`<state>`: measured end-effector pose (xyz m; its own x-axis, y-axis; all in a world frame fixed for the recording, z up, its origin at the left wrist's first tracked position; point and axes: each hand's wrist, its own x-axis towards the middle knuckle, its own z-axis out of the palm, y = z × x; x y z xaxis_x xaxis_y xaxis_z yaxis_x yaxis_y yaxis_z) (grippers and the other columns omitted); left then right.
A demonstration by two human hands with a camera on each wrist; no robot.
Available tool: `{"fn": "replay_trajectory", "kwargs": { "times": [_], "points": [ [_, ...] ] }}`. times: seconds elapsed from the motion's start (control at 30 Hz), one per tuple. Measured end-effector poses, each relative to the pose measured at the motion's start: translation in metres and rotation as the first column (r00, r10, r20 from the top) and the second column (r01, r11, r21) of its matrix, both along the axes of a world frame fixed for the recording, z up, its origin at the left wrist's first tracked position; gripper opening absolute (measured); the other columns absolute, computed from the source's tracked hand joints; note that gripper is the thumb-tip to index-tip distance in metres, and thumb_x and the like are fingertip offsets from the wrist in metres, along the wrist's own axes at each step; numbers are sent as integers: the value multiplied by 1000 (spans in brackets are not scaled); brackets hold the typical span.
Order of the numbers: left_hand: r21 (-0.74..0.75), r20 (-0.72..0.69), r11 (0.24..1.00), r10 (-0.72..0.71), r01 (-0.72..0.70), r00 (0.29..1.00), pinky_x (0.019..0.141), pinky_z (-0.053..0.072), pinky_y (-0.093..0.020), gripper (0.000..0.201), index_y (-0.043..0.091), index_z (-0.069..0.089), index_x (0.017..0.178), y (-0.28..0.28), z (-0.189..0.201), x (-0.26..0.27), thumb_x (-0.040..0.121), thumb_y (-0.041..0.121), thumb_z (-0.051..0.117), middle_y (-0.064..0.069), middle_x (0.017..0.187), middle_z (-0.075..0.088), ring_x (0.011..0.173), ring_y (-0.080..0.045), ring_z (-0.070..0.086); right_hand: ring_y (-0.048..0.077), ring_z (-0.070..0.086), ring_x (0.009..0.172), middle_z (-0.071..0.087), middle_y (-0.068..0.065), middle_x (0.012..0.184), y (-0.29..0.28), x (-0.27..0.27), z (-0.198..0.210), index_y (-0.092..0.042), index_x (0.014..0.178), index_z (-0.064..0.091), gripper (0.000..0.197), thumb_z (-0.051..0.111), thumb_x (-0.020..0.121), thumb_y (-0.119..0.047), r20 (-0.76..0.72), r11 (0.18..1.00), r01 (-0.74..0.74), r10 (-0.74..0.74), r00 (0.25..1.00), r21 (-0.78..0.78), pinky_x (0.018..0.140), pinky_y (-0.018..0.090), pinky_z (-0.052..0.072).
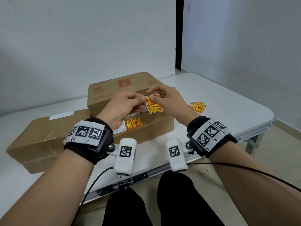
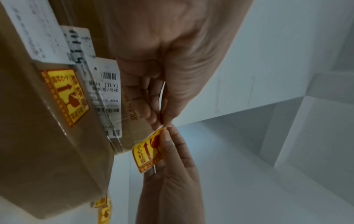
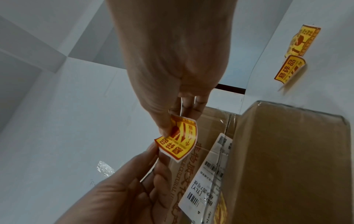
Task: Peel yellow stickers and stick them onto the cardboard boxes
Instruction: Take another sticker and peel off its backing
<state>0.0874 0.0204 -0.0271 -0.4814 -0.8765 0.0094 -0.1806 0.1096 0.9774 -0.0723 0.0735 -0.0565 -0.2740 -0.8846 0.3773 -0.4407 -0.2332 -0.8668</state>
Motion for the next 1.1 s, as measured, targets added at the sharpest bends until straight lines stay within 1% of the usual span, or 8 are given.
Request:
{"fn": "replay_trajectory", "kwargs": {
  "times": [0.13,0.2,0.3,0.43,0.53,0.63,0.83,1.1],
  "points": [
    [-18,-40,999,45,-45,998,70,55,-20,11,7,72,94,3,-1,-4,87,13,66,-5,83,73,66,-7,62,14,52,99,59,-3,102,0,0,4,-22,92,61,11,68,84,-18,-195,984,151,-167,966,-98,84,28,43],
    [-79,-40,993,82,-85,996,69,55,-19,11,7,71,95,4,-3,-7,89,14,65,-5,83,72,67,-7,62,9,49,89,57,-7,89,1,0,7,-23,85,63,5,67,83,-21,-295,974,195,-222,929,-116,81,28,40],
    [-163,-24,982,93,-96,995,71,56,-20,11,8,71,94,6,-5,-11,90,16,64,-7,84,71,70,-8,64,3,53,71,60,-10,72,4,2,12,-16,81,68,19,63,87,-34,-191,994,109,-103,976,19,68,21,41],
    [-165,-27,984,67,-71,997,71,57,-21,12,5,71,96,9,-8,-17,91,11,62,-10,85,71,72,-11,65,11,53,71,67,8,79,2,-1,8,-7,80,70,43,58,89,-48,-158,992,69,-53,986,104,66,25,41],
    [-106,-52,994,35,-41,998,69,57,-19,14,2,70,97,10,-9,-20,92,11,61,-9,81,70,67,-9,65,11,60,73,70,13,84,-1,-5,3,-7,77,69,38,61,88,-43,-26,990,38,-35,999,133,74,31,49],
    [-27,-84,999,28,-30,996,68,56,-19,13,1,71,92,9,-10,-21,91,10,61,-8,79,69,68,-10,64,10,66,73,68,-3,76,-2,-8,1,-15,72,65,27,62,90,-36,64,988,-5,-5,998,153,80,31,53],
    [125,-174,992,41,-20,984,68,58,-23,12,-2,66,90,12,-10,-22,92,7,59,-9,74,65,66,-14,62,1,59,54,61,-2,68,1,-7,5,-7,75,59,23,62,92,-22,165,990,-69,49,985,120,55,14,47],
    [247,-273,969,85,-15,958,67,57,-23,13,-1,62,83,17,-3,-22,93,3,56,-9,72,62,64,-14,61,18,65,76,65,6,79,3,-5,6,-8,73,59,24,59,95,-18,389,977,-189,135,911,103,77,25,56]
  ]
}}
